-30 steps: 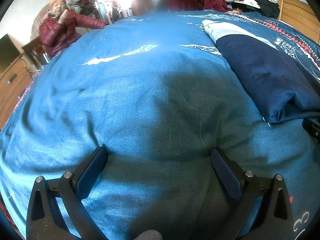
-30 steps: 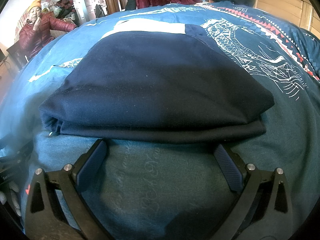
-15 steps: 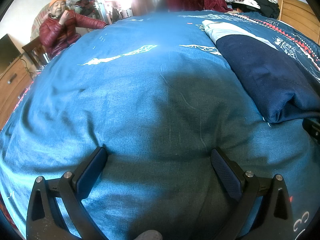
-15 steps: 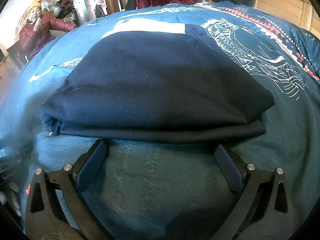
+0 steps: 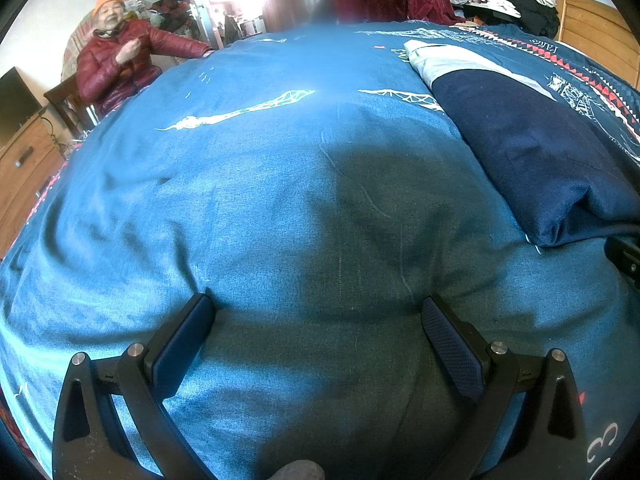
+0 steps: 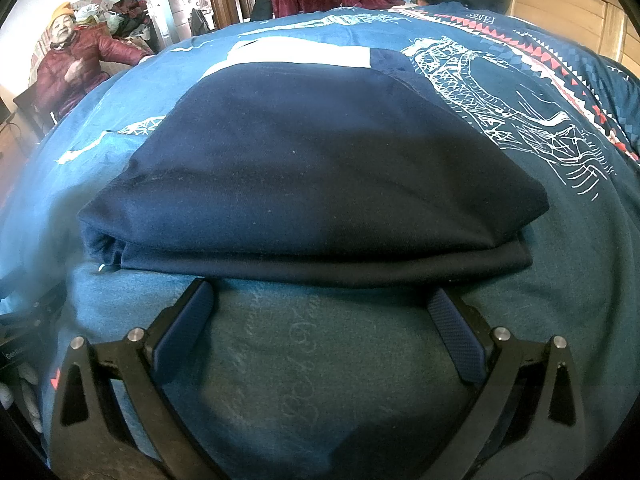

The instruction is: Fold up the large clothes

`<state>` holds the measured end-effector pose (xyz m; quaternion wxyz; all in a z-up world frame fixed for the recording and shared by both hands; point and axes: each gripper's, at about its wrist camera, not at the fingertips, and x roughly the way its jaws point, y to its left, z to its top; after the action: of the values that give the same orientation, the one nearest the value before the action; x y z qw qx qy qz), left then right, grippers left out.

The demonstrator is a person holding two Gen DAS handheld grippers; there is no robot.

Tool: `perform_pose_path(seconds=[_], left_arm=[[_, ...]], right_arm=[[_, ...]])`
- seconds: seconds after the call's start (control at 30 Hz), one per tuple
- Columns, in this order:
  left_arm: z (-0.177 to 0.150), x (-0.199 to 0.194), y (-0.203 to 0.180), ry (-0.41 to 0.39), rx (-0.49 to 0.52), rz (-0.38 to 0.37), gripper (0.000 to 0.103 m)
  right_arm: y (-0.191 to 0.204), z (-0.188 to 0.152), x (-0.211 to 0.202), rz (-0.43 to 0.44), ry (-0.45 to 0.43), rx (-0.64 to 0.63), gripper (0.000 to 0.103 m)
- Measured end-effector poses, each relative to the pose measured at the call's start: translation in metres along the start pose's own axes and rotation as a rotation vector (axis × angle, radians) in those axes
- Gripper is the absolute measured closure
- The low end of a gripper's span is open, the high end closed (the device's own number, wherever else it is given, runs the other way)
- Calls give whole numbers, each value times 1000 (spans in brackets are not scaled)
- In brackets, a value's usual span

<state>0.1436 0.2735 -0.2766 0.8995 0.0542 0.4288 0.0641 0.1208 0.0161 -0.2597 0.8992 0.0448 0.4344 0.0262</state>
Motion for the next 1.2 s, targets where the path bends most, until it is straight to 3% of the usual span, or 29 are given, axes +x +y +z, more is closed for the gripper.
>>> perform_pose_path(seconds=[1.2], left_arm=[[2,0,-1,-1,-6,-6,0]], right_arm=[[0,0,0,1,1,0,0]])
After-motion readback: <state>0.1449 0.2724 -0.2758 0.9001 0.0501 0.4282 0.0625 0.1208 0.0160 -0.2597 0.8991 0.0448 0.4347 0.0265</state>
